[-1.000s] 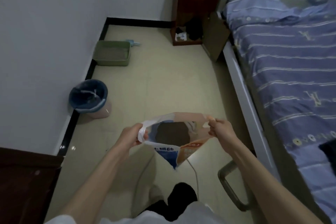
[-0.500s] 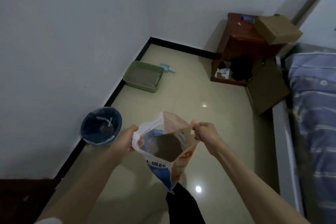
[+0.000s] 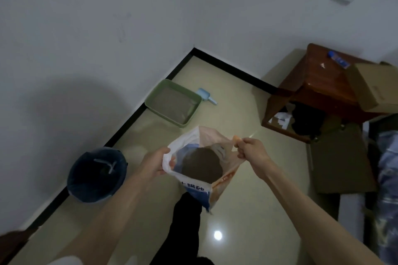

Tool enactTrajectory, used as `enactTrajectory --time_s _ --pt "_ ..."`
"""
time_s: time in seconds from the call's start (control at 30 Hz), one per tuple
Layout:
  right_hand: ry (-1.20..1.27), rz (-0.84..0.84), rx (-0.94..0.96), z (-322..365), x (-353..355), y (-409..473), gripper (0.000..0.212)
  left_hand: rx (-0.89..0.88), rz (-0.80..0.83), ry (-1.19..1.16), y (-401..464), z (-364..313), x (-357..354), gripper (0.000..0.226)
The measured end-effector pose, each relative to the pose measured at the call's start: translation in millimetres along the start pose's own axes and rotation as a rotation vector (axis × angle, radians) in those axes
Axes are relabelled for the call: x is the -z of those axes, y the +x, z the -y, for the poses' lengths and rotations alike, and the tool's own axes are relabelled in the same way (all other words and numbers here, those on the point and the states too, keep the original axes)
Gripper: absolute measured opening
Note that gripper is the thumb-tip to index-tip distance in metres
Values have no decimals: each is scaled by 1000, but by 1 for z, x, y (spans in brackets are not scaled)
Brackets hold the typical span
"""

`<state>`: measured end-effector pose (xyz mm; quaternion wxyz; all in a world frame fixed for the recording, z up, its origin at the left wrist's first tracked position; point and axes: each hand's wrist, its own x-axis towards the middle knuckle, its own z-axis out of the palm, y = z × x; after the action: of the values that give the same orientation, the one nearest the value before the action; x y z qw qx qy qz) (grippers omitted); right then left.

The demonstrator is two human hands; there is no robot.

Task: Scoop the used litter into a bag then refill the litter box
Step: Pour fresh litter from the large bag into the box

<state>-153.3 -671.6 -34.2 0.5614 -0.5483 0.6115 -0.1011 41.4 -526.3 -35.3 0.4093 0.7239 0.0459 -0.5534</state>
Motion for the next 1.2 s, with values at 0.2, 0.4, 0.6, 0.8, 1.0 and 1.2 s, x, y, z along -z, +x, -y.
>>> enactTrajectory --time_s 0.2,0.4,0.6,0.8,1.0,1.2 --pt "-65 15 -59 17 -10 133 31 99 -52 11 115 -45 -47 31" --pt "-136 46 -48 5 -19 267 35 166 -21 7 222 -66 -106 18" --pt "-305 164 93 -17 -58 420 38 64 -46 73 347 -74 -151 23" --pt "-438 297 184 -66 -89 534 32 -131 -35 154 466 -27 -179 18" --pt "-164 241 282 -120 -78 599 23 -486 -1 230 547 -22 -215 17" --pt "89 124 354 -156 -50 607 23 -757 19 409 566 -8 -235 52"
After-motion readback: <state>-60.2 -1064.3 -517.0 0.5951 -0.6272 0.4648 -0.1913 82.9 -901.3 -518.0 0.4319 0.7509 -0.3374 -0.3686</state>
